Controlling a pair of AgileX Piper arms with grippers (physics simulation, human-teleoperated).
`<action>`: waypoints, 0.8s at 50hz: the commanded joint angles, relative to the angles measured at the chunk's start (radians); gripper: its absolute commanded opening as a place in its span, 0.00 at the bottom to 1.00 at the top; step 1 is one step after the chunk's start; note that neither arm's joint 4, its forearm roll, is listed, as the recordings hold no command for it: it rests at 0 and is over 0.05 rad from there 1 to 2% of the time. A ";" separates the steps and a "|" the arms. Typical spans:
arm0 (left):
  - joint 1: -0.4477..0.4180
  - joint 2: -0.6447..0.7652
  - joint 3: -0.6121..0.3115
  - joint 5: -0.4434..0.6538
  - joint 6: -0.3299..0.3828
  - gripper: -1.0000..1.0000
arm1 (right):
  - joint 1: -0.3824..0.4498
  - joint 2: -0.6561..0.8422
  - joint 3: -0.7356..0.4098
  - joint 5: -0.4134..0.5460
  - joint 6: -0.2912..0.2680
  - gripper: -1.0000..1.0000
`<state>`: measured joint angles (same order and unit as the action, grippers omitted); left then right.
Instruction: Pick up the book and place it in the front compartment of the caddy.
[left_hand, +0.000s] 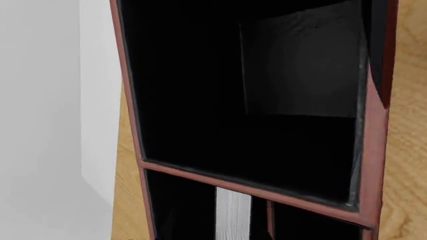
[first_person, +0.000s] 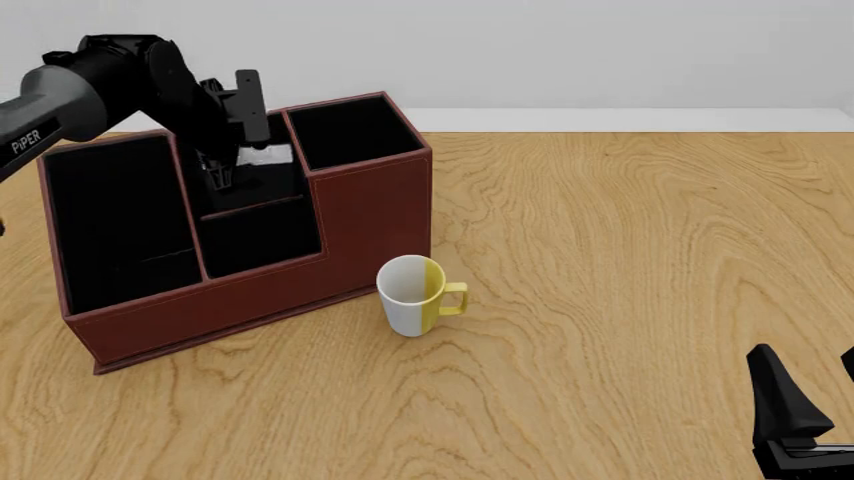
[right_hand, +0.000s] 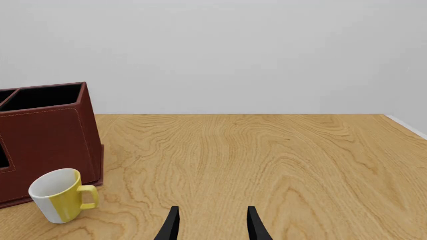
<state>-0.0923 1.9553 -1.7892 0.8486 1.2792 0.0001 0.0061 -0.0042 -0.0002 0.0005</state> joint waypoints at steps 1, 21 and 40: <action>0.053 0.068 -0.026 -0.070 0.027 1.00 | 0.000 0.000 0.000 0.000 0.000 1.00; 0.035 0.038 -0.032 -0.049 0.006 1.00 | 0.000 0.000 0.000 0.000 0.000 1.00; -0.057 -0.329 0.140 -0.009 -0.020 1.00 | 0.000 0.000 0.000 0.000 0.000 1.00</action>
<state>-0.1127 1.8091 -1.7366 0.8403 1.2681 0.0001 0.0061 -0.0042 -0.0002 0.0005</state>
